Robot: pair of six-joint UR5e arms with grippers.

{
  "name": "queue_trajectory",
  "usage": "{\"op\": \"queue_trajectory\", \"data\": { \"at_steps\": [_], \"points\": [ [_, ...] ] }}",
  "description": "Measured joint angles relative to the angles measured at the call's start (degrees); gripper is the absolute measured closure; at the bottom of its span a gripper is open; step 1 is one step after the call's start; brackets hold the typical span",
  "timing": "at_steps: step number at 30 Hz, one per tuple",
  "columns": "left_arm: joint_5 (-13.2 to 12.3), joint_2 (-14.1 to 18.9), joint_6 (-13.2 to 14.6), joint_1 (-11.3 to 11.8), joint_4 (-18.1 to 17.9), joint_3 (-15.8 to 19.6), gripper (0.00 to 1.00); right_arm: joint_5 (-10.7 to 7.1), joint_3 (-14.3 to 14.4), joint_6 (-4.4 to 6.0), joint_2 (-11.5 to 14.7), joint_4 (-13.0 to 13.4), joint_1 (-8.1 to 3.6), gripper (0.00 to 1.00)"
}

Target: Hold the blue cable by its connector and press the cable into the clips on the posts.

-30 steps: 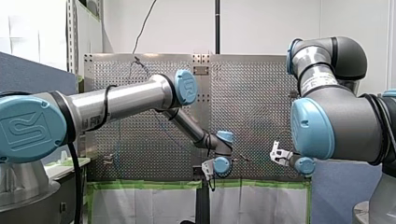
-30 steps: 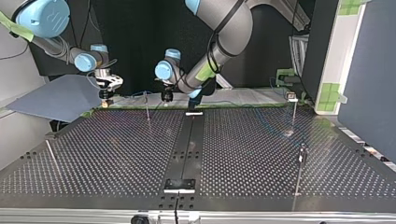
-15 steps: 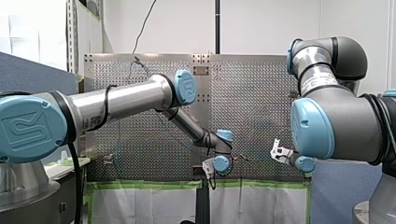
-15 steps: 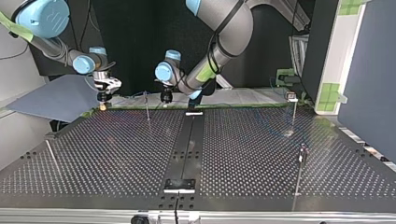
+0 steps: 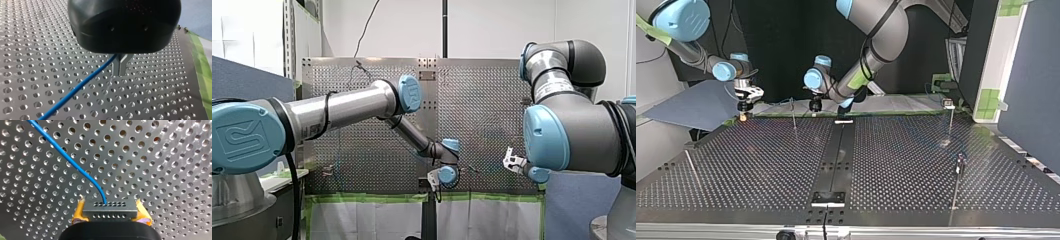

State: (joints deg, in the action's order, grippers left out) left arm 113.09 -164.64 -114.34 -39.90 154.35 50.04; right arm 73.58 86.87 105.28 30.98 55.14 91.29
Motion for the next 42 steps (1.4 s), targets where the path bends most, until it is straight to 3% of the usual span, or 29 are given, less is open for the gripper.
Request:
{"op": "queue_trajectory", "data": {
  "at_steps": [7, 17, 24, 31, 42],
  "points": [
    [-0.8, 0.0, 0.0, 0.5, 0.0, 0.0, 1.0, 0.48, -2.7, -1.21, -2.0, -2.7, -0.08, 1.0],
    [-2.1, 0.0, -0.1, 1.3, 0.2, -0.7, 1.0, 0.43, -6.4, -0.56, -2.5, -4.0, -0.45, 1.0],
    [-2.7, 0.0, -0.1, 1.7, 0.7, -1.5, 1.0, 1.05, -9.3, -0.43, -2.6, -6.7, -1.75, 1.0],
    [-3.3, 0.0, -0.1, 2.4, 1.3, -1.9, 1.0, 1.13, -10.0, -0.51, -2.7, -7.4, -3.09, 1.0],
    [-6.5, 0.0, 0.3, 2.9, 1.3, -2.0, 1.0, 0.5, -10.2, -0.89, -2.9, -7.9, -3.41, 1.0]
  ]
}}
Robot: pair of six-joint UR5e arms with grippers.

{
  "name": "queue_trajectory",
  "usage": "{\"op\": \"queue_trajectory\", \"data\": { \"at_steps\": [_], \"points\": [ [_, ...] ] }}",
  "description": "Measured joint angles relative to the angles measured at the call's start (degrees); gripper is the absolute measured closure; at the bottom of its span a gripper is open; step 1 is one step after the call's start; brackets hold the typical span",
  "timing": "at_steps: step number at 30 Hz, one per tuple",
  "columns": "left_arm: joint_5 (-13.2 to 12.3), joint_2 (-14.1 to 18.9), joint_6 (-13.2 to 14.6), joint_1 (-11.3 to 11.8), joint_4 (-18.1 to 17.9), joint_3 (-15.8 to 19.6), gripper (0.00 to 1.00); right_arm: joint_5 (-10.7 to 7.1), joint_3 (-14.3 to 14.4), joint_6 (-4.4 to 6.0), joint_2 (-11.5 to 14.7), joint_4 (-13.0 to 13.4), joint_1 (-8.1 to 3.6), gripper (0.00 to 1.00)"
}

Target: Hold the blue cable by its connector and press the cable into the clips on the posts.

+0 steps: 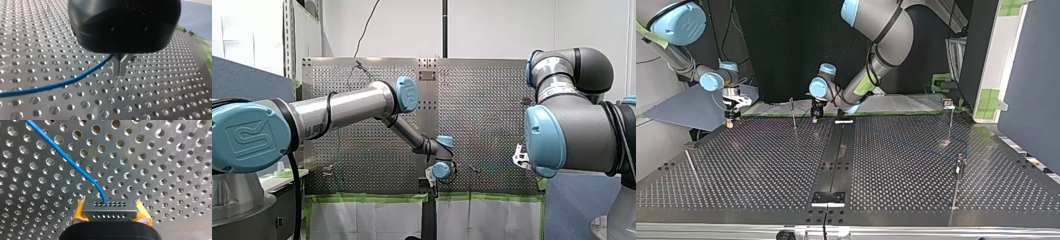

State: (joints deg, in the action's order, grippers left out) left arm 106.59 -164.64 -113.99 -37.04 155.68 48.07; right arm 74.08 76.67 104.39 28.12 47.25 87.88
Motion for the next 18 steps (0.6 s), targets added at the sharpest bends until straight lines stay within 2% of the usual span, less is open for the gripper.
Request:
{"op": "queue_trajectory", "data": {
  "at_steps": [9, 10, 11, 12, 13, 14, 15, 18],
  "points": [
    [-1.3, 0.0, 3.1, 0.3, -0.1, 0.5, 1.0, -0.06, 0.0, -0.04, 0.0, -0.1, 0.37, 1.0],
    [-1.3, 0.0, 3.2, 0.3, -0.1, 0.6, 0.64, -0.06, 0.0, -0.04, 0.0, -0.1, 0.41, 1.0],
    [-1.4, 0.0, 3.4, 0.4, -0.1, 0.7, 0.64, -0.06, 0.0, -0.05, -0.1, -0.1, 0.44, 1.0],
    [-1.6, 0.1, 3.5, 0.5, -0.2, 0.8, 0.38, -0.07, 0.0, -0.06, -0.1, -0.1, 0.46, 1.0],
    [-1.8, 0.1, 3.8, 0.7, -0.3, 1.0, 0.22, -0.07, 0.0, -0.08, -0.1, -0.1, 0.48, 1.0],
    [-2.2, 0.1, 4.1, 1.0, -0.4, 1.3, 0.22, -0.07, 0.0, -0.09, -0.1, -0.1, 0.51, 1.0],
    [-2.5, 0.1, 4.5, 1.3, -0.5, 1.6, 0.0, -0.06, 0.0, -0.1, -0.1, -0.1, 0.53, 1.0],
    [-3.8, 0.1, 5.8, 1.8, -0.9, 2.9, 0.0, 0.01, 0.0, -0.12, -0.1, -0.1, 0.56, 1.0]
  ]
}}
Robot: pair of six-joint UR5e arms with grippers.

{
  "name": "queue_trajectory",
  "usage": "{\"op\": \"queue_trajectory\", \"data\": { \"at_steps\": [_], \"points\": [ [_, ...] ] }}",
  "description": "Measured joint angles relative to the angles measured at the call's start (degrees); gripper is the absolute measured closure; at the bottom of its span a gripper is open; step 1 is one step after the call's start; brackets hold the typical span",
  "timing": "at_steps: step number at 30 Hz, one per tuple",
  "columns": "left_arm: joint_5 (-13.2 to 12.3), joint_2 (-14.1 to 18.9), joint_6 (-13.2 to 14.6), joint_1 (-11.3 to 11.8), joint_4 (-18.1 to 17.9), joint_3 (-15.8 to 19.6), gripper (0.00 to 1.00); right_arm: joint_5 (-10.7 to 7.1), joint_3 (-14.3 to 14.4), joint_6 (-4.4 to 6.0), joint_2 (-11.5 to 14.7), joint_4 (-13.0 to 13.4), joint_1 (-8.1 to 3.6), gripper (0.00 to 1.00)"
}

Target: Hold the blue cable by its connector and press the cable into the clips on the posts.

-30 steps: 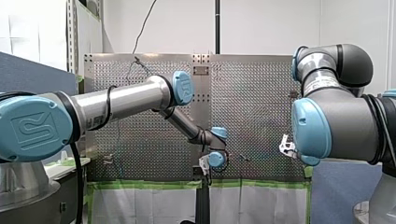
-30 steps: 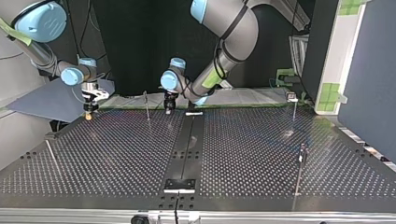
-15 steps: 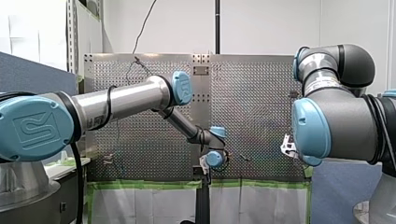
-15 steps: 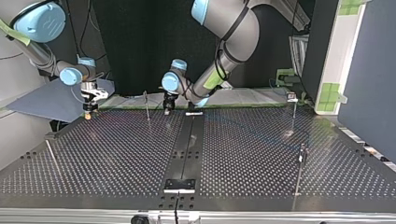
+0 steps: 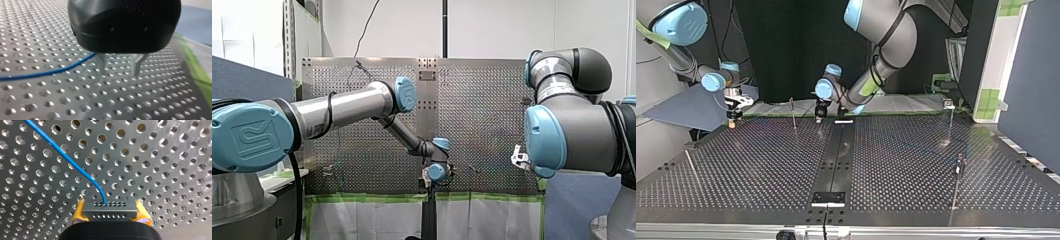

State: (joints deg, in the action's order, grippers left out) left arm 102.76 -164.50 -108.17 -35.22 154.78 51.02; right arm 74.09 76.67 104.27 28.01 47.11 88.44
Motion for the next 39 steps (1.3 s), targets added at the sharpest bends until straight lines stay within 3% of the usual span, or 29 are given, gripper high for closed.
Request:
{"op": "queue_trajectory", "data": {
  "at_steps": [9, 17, 22, 30, 39],
  "points": [
    [-4.2, 0.4, 4.2, -0.2, 2.4, 1.1, 0.0, 0.09, 0.0, 0.14, -0.1, 0.0, 0.04, 1.0],
    [-7.8, 3.5, 6.8, -1.4, 3.1, 1.1, 0.0, 0.18, 0.0, 0.23, -0.1, -0.1, 0.1, 1.0],
    [-8.7, 4.2, 6.9, -2.3, 4.5, 0.9, 0.0, 0.19, 0.0, 0.25, -0.1, -0.2, 0.11, 1.0],
    [-9.0, 4.3, 7.3, -2.6, 7.1, 3.5, 0.0, 0.24, 0.0, 0.2, -0.1, -0.5, 0.11, 1.0],
    [-9.1, 4.4, 9.8, -2.9, 7.5, 4.1, 0.0, 0.35, 0.0, 0.16, -0.1, -1.1, 0.11, 1.0]
  ]
}}
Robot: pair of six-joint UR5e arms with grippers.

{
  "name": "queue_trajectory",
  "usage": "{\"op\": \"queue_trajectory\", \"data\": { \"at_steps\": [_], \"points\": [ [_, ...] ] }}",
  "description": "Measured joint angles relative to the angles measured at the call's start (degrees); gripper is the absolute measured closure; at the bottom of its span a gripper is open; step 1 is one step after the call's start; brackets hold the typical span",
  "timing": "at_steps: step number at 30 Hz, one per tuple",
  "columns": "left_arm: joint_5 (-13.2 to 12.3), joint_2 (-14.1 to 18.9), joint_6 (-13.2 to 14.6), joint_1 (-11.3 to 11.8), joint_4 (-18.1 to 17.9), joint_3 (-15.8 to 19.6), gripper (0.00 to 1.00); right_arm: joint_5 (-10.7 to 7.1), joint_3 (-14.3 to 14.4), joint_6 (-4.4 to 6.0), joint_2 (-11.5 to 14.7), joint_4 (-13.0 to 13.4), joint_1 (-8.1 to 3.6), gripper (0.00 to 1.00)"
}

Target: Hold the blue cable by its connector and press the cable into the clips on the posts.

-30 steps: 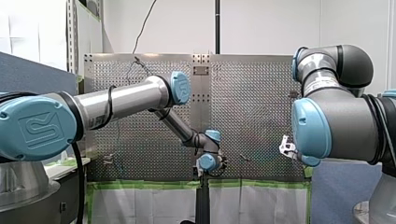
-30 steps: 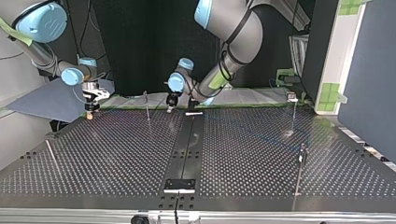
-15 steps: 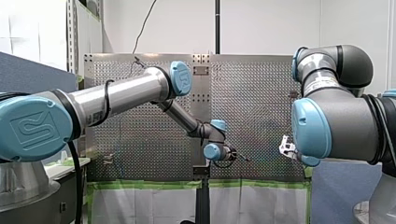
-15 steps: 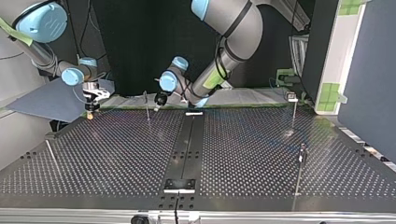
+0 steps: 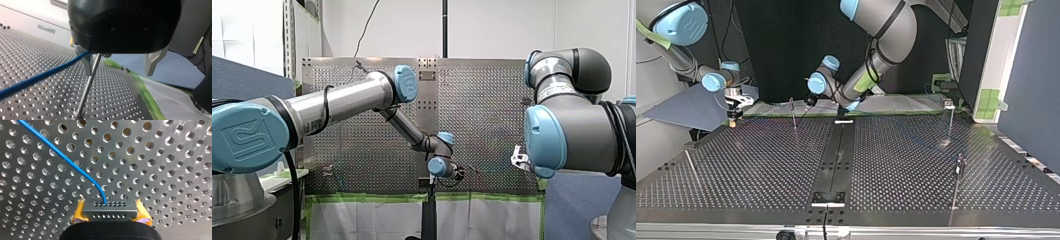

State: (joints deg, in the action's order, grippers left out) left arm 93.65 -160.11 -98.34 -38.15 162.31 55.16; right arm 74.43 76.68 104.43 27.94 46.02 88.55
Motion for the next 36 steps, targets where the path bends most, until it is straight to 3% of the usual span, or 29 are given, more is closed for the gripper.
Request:
{"op": "queue_trajectory", "data": {
  "at_steps": [8, 17, 23, 36],
  "points": [
    [-0.2, 0.5, 1.3, -0.8, 1.0, -0.2, 0.0, 0.01, 0.0, 0.0, 0.0, 0.0, 0.0, 1.0],
    [-2.2, 1.7, 2.7, -1.8, 0.6, 3.1, 0.0, 0.02, 0.0, 0.05, 0.0, 0.0, 0.0, 1.0],
    [-2.6, 3.4, 2.9, -2.3, -0.9, 5.0, 0.0, 0.02, 0.0, 0.01, 0.0, 0.0, 0.0, 1.0],
    [-2.4, 3.8, 2.7, -3.6, -1.4, 5.2, 0.0, -0.13, 0.0, 0.08, 0.0, 0.0, 0.0, 1.0]
  ]
}}
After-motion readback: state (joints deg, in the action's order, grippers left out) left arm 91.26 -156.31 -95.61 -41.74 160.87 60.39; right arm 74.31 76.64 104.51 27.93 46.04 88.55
